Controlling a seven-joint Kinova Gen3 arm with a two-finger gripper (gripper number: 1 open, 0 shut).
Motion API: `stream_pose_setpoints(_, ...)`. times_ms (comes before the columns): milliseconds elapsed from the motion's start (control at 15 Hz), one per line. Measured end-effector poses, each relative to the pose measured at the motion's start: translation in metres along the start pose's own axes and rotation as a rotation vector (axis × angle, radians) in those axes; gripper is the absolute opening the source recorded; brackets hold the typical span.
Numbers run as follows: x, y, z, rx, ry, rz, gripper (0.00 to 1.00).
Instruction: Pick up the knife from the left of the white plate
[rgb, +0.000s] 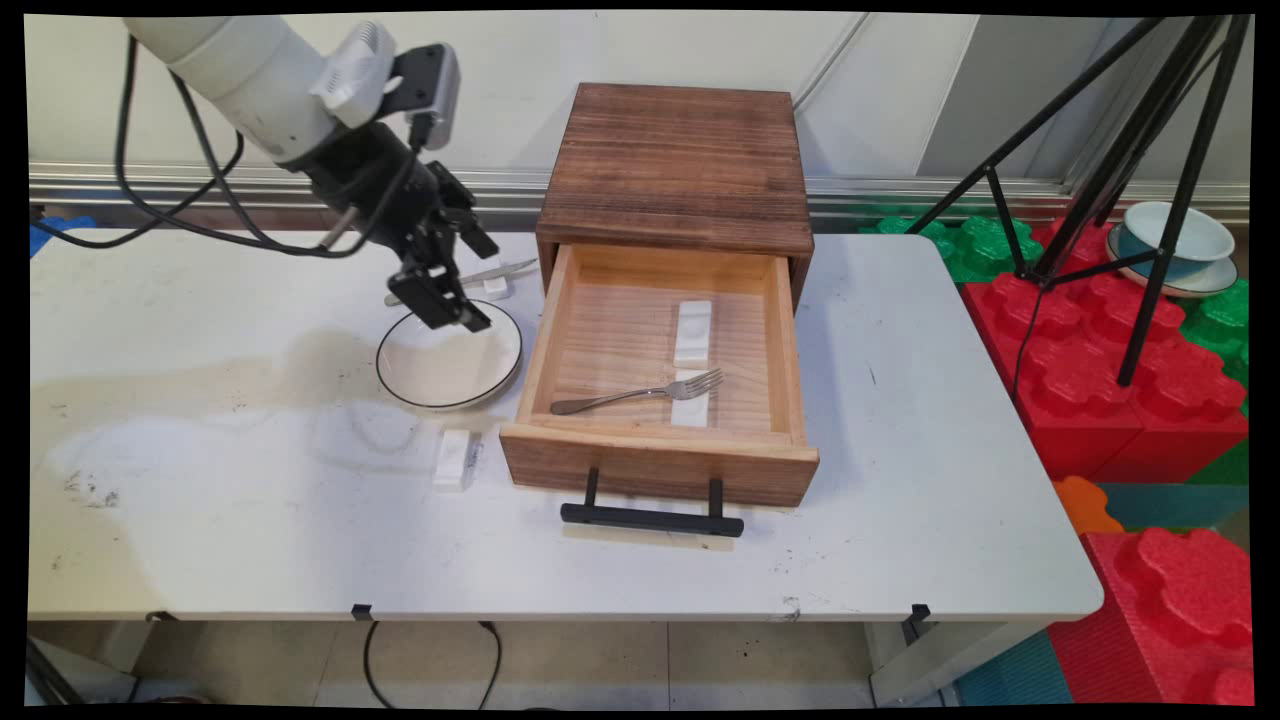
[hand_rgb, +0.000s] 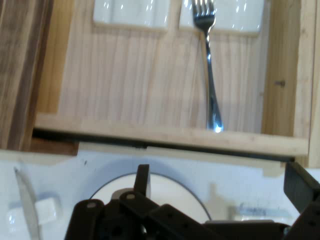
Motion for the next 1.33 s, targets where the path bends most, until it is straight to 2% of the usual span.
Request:
stream_pose_setpoints(667,-0.046,-0.037,-0.014,0.053,-0.114,-0.022,1.0)
stream_pose_setpoints(867,-0.066,-0.053,-0.008,0.069,-0.162,-0.015,1.0)
stream_pose_setpoints(1333,-0.104,-0.085,0.015,0.104,-0.235,-0.032,1.0)
